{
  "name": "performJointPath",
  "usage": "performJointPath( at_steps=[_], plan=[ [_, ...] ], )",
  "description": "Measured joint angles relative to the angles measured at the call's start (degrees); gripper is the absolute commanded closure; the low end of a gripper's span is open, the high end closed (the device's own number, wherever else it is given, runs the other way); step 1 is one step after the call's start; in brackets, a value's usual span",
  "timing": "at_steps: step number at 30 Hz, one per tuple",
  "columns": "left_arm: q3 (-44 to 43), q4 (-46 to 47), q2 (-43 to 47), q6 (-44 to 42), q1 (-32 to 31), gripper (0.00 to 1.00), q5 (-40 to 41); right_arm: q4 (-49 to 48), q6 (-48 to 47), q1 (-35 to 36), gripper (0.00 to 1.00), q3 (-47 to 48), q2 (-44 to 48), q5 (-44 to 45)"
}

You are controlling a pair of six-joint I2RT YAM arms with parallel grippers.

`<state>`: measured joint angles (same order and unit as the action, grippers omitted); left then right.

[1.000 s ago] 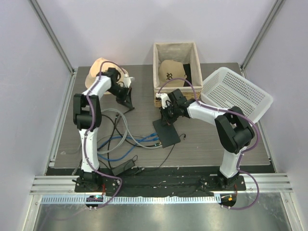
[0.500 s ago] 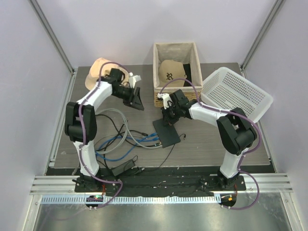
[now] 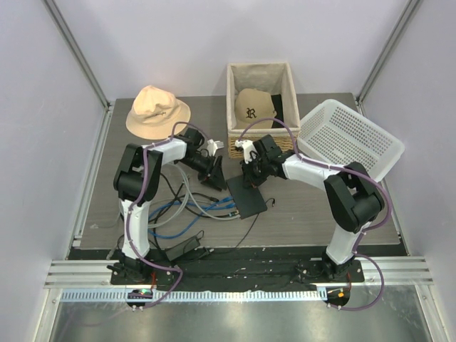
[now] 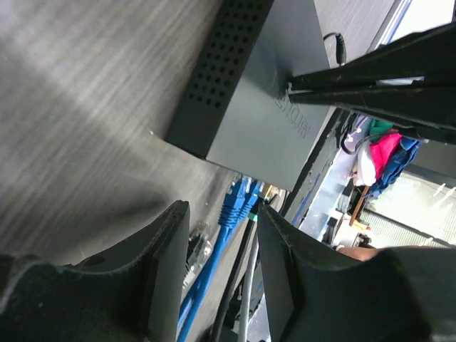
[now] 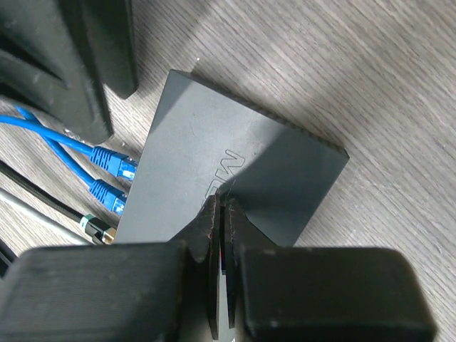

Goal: Pull the plug from the switch port

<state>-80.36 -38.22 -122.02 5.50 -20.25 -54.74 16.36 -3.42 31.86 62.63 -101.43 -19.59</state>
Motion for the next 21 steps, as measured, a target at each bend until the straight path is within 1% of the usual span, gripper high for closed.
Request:
performJointPath(
  at_steps=[6, 11, 21],
  plan=[
    [0.3, 2.3, -1.0, 0.4, -0.7, 0.56, -0.9, -0.1, -0.1, 0.0, 0.98, -0.4, 0.3, 0.0],
    [0.5, 1.6, -1.5, -0.8, -2.2, 0.59, -1.7, -0.3, -0.1, 0.0, 0.98, -0.6, 0.4, 0.0],
    [1.0, -0.1, -3.0, -2.4, -4.4, 0.63, -4.6, -0.7, 0.2, 0.0, 0.98, -1.0, 0.6, -0.2]
  ],
)
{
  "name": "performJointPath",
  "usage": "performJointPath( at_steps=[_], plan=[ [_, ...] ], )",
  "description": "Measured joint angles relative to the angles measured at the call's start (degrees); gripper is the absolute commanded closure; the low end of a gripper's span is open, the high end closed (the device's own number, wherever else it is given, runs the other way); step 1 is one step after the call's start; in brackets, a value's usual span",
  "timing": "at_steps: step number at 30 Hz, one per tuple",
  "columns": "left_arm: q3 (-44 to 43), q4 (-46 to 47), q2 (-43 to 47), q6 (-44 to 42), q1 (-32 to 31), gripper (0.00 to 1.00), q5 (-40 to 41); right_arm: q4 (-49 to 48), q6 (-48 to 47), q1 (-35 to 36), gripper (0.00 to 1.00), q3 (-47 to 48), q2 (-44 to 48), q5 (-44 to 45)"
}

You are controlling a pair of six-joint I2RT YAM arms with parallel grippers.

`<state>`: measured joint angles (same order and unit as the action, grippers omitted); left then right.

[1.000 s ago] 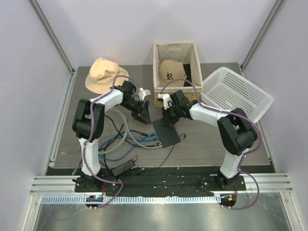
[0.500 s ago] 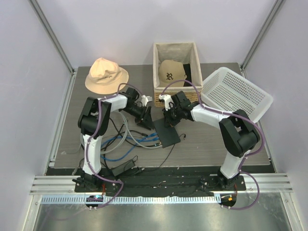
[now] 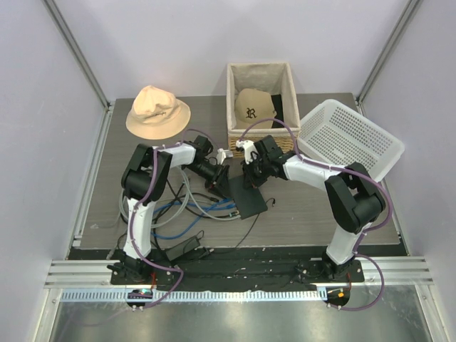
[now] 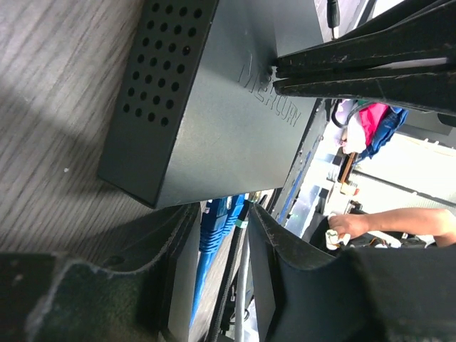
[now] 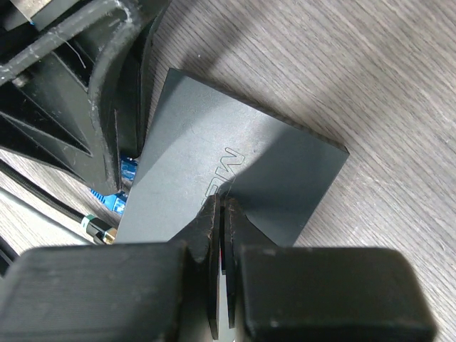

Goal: Pull the plug from the switch port

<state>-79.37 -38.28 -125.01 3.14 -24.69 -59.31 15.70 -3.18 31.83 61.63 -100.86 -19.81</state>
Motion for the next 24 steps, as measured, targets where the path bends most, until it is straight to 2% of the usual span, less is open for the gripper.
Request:
performJointPath(
  at_steps=[4, 7, 9, 10, 11, 24],
  plan=[
    [0.2, 0.1, -0.3, -0.4, 0.1, 0.64, -0.7, -0.8, 0.2, -0.1, 0.98, -0.9, 0.5, -0.3],
    [0.6, 0.4, -0.3, -0.4, 0.1, 0.72, -0.7, -1.0, 0.3, -0.1, 0.98, -1.5, 0.9, -0.5],
    [0.9, 0.7, -0.3, -0.3, 0.1, 0.85, -0.4, -1.1, 0.3, -0.1, 0.98, -1.7, 1.1, -0.5],
    [1.0, 0.8, -0.4, -0.2, 0.1, 0.96, 0.0, -1.2, 0.3, -0.1, 0.98, -1.8, 1.2, -0.4],
    [1.0, 0.8, -0.5, 0.0, 0.0, 0.99, 0.1, -1.2, 0.3, -0.1, 0.98, -1.9, 1.2, -0.4],
    [0.1, -0.3, -1.0, 2.9, 0.1, 1.00, -0.5, -1.2, 0.3, -0.1, 0.98, -2.2, 1.5, -0.4]
  ],
)
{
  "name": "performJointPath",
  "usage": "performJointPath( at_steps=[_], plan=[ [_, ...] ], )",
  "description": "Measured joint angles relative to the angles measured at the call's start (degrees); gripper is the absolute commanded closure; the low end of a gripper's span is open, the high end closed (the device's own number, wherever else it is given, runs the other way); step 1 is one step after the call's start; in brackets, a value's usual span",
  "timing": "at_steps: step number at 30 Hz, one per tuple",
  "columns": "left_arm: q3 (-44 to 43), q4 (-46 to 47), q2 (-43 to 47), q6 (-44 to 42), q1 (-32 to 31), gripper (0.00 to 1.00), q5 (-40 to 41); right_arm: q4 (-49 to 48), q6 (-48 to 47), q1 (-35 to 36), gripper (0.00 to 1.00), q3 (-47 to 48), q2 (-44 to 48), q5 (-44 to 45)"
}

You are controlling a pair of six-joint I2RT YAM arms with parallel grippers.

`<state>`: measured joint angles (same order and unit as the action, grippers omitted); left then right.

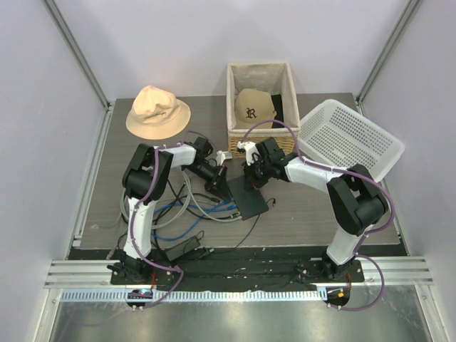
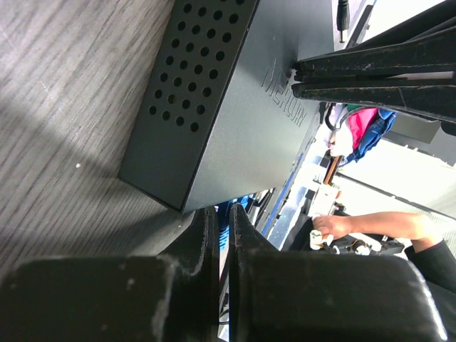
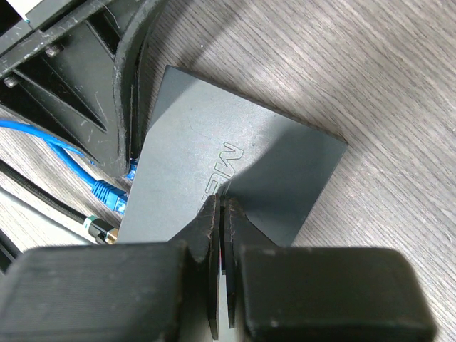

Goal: Pull the plug from the switch port

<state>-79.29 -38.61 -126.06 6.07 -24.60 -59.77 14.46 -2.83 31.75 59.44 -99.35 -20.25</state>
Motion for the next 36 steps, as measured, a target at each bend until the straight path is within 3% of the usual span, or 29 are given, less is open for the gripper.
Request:
performJointPath(
  at_steps=[16, 27, 36],
  plan=[
    [-5.0, -6.2, -3.5, -2.1, 0.0, 1.00, -0.8, 0.0, 0.0, 0.0, 0.98, 0.0, 0.0, 0.0],
    [-1.3, -4.6, -2.7, -4.7, 0.3, 1.00, -3.4, -0.3, 0.0, 0.1, 0.98, -0.2, 0.1, -0.3],
    [-6.7, -8.4, -4.0, -5.5, 0.2, 1.00, -0.4, -0.5, 0.0, -0.2, 0.98, -0.3, 0.1, 0.1]
  ],
)
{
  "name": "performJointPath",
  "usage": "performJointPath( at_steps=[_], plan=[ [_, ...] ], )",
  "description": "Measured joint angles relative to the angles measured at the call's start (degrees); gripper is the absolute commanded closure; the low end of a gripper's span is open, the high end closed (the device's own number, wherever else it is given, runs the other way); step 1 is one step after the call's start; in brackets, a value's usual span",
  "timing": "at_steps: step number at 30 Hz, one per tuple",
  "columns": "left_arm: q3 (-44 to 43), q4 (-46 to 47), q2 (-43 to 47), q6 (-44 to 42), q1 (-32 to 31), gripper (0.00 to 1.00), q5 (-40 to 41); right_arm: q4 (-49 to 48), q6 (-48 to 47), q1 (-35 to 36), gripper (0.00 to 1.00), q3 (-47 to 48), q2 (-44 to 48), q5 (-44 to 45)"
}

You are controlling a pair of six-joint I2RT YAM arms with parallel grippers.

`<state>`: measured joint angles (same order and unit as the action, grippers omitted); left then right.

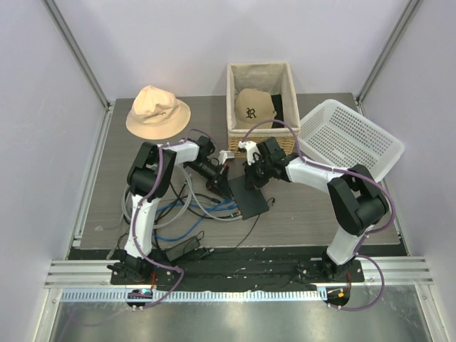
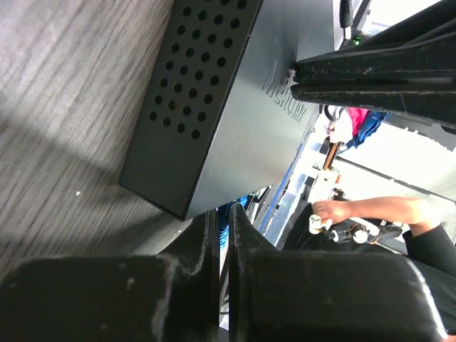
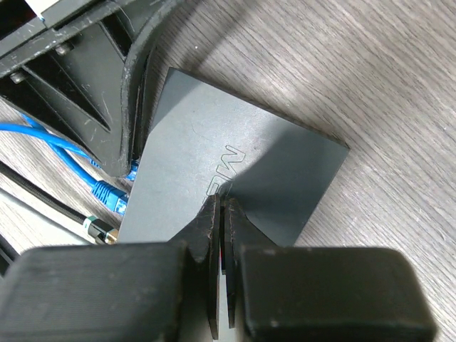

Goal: Pull the plug from the switch port

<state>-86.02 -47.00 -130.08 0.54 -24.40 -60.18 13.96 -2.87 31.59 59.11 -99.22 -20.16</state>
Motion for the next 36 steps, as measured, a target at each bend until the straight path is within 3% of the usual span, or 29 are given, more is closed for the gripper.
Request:
performJointPath(
  at_steps=[6, 12, 19, 27, 28, 31, 34, 36],
  plan=[
    [5.1, 3.0, 1.3, 0.1, 0.3, 1.00, -2.4, -0.4, 0.0, 0.1, 0.98, -0.9, 0.6, 0.0],
    [4.0, -3.1, -0.1, -2.6, 2.3, 1.00, -1.2, -0.4, 0.0, 0.1, 0.98, -0.9, 0.7, 0.1],
    [-5.4, -12.9, -3.8, -7.7, 9.7, 1.00, 1.7, -0.4, 0.0, 0.1, 0.98, -0.9, 0.7, 0.1],
    [-26.0, -12.6, -3.8, -8.2, 19.7, 1.00, 12.8, -0.5, -0.1, 0.1, 0.98, -0.9, 0.7, 0.1],
    [-29.1, -11.9, -3.8, -8.3, 20.5, 0.89, 15.7, -0.4, -0.1, 0.1, 0.98, -0.9, 0.7, 0.1],
    [-36.7, -9.4, -3.5, -8.2, 21.8, 0.72, 24.0, -0.4, -0.2, 0.1, 0.98, -0.9, 0.7, 0.1],
    [-41.0, -8.3, -3.1, -8.1, 22.1, 0.59, 27.2, -0.3, -0.3, 0.1, 0.94, -0.9, 0.9, 0.3],
    [-40.3, -7.5, -1.4, -7.5, 22.3, 0.57, 25.6, 0.0, -0.5, 0.1, 0.91, -0.9, 1.1, 0.8]
  ],
)
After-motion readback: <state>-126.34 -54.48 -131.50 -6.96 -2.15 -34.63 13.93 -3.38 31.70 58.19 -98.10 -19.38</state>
